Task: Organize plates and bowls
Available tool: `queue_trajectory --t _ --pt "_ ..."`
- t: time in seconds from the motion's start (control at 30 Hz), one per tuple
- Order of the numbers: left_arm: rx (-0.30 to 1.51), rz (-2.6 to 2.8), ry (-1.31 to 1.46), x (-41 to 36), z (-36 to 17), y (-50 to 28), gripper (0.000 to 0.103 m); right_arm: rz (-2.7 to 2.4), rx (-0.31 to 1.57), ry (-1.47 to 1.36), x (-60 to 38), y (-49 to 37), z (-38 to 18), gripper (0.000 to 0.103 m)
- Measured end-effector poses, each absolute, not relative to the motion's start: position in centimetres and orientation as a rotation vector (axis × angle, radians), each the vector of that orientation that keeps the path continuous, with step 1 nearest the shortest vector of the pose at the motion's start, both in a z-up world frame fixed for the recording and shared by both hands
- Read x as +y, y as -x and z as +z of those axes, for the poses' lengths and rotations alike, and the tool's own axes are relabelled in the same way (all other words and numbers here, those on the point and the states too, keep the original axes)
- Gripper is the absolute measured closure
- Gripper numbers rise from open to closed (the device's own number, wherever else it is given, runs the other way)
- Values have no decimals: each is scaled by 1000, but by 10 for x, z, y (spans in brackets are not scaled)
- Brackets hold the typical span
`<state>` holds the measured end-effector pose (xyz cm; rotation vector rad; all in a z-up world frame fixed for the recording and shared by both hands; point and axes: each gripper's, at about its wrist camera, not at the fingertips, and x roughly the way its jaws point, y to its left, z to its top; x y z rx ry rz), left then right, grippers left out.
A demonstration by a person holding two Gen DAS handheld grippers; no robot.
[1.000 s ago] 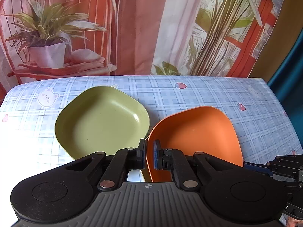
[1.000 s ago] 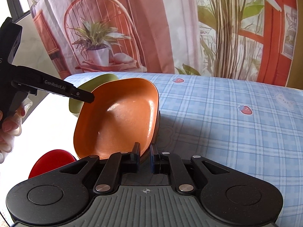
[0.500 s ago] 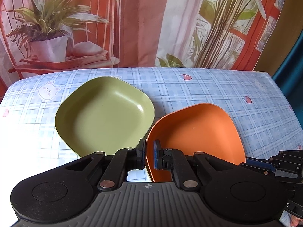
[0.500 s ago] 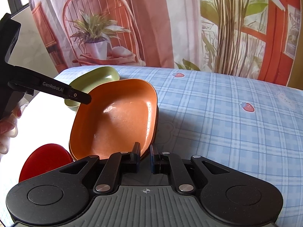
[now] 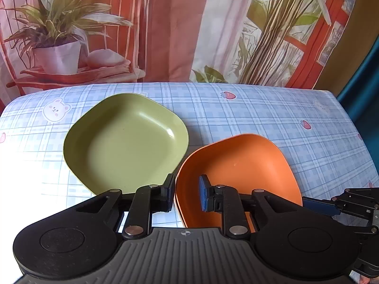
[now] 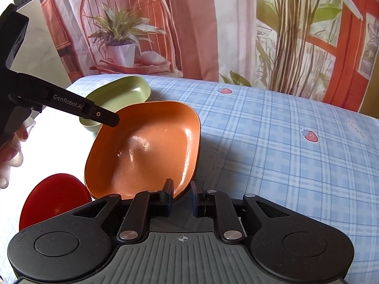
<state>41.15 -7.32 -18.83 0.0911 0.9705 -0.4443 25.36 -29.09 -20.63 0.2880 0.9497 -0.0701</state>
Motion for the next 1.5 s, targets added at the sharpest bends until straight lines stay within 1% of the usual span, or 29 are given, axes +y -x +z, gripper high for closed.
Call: queue_trajectory --t 0.03,0.13,0.33,0.47,0.6,0.63,0.67,0.73,0.97,1.07,1.2,1.27,1.43,1.5 --pt "968 -443 -86 -72 -187 -411 72 -71 951 -284 -290 -254 -206 86" --pt "956 -444 -68 -67 -183 -410 65 -77 955 -274 -291 -254 -203 86" --pt "916 -434 -22 -47 -170 -408 65 -96 962 -222 -297 -255 -189 85" --pt "860 -377 19 -24 -164 -405 65 -94 927 -202 -304 -264 -173 85" --pt "842 -301 66 -1 -167 -408 65 -72 877 -206 -304 -287 -158 84" --pt "838 -287 83 4 -168 -410 65 -60 865 -210 -303 -293 -155 82" --pt "832 -275 102 10 -169 -412 65 -43 846 -218 -303 -299 -153 78" --pt "832 -253 135 19 -170 -416 65 -6 806 -213 -299 -314 -150 76" --pt "826 -204 208 35 -180 -424 65 27 817 -272 -289 -373 -167 75" --pt "845 -179 280 39 -192 -425 66 73 867 -321 -286 -400 -183 76" --pt "864 -167 311 39 -204 -428 66 31 911 -337 -278 -426 -199 75" --pt "871 -164 324 40 -208 -430 67 10 929 -359 -277 -435 -207 75" --pt "896 -171 318 38 -219 -434 85 -30 996 -363 -274 -449 -226 76" --pt "895 -176 318 36 -221 -434 86 -38 1007 -370 -274 -452 -231 76"
